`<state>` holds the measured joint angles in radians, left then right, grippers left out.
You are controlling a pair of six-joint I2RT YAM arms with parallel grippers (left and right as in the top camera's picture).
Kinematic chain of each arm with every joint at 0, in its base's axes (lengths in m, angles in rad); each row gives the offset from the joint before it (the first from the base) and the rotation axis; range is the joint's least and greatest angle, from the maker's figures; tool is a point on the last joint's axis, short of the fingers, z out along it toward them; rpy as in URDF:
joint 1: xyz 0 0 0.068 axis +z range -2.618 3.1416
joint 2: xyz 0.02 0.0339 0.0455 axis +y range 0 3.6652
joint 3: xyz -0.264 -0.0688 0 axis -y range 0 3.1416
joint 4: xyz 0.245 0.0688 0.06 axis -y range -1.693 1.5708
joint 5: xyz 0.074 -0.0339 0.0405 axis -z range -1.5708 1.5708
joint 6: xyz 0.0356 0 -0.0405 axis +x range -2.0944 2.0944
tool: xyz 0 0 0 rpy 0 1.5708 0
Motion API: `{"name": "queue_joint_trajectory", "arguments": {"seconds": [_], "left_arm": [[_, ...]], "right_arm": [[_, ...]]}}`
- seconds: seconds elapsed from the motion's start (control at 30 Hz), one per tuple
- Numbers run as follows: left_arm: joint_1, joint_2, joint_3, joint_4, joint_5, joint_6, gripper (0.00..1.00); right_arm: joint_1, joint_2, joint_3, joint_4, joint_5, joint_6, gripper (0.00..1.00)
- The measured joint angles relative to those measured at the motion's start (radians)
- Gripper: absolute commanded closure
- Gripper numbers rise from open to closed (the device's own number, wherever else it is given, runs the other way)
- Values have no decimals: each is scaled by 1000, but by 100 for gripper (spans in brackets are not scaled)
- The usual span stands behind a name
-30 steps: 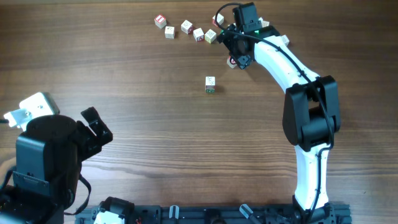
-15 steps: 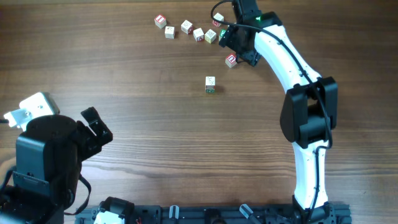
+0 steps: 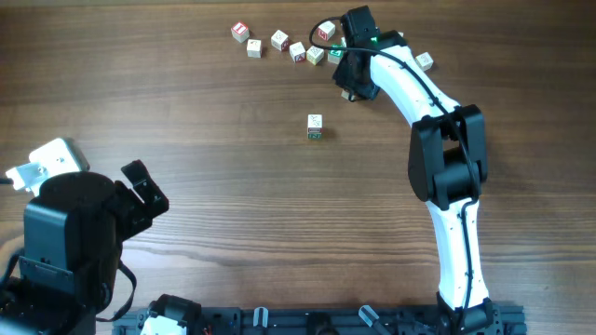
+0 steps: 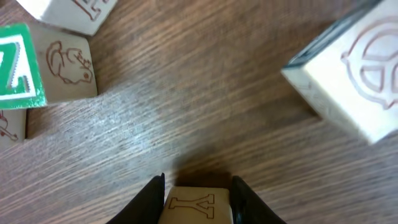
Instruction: Form a tower
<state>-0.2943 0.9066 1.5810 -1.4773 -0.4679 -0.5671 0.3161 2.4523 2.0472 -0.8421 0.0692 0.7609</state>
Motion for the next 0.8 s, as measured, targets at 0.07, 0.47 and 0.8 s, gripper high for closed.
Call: {"name": "queue_joint_trajectory", "arguments": {"seconds": [0.07, 0.47, 0.8], "left_arm": [[0, 0, 0, 0, 0, 0, 0], [0, 0, 0, 0, 0, 0, 0], [0, 0, 0, 0, 0, 0, 0]], "right_arm": [[0, 0, 0, 0, 16, -49, 67], [14, -335, 2, -306, -51, -218, 66], [220, -343, 2, -398, -67, -224, 60]]}}
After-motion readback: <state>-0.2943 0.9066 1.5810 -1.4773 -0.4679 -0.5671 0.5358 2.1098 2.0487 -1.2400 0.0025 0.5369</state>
